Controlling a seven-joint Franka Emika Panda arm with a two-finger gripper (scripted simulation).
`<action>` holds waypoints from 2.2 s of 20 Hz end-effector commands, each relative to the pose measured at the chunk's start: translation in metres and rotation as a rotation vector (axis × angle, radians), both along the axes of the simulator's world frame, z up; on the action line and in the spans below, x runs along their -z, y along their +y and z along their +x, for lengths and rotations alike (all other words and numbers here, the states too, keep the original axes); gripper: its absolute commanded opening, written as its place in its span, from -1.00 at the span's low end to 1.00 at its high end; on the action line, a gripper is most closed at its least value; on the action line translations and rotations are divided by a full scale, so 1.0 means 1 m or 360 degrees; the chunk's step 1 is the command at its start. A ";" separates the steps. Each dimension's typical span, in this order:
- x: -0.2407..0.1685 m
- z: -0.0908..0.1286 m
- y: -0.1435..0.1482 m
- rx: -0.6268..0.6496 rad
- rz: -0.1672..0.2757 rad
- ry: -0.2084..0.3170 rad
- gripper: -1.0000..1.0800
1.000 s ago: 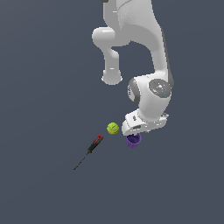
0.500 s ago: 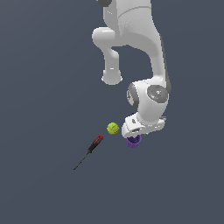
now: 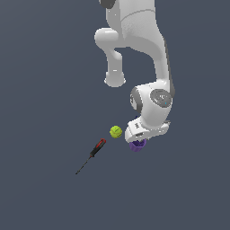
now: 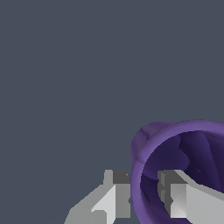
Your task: Pick up a designated object from a clutter of objects.
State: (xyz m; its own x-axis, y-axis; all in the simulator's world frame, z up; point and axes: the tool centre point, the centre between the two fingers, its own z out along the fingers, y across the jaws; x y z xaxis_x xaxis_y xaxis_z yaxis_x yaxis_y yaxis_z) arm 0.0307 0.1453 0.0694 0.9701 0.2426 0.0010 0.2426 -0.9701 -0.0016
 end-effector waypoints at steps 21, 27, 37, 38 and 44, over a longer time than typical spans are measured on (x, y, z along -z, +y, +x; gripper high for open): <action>-0.087 0.003 -0.008 -0.0001 0.0000 0.0000 -1.00; -0.153 0.006 -0.013 -0.0002 0.0002 0.0001 -1.00; -0.262 0.013 -0.022 -0.0002 0.0002 0.0001 -1.00; -0.273 0.014 -0.023 -0.0002 0.0002 0.0001 -1.00; -0.331 0.019 -0.028 -0.0002 0.0001 0.0002 -1.00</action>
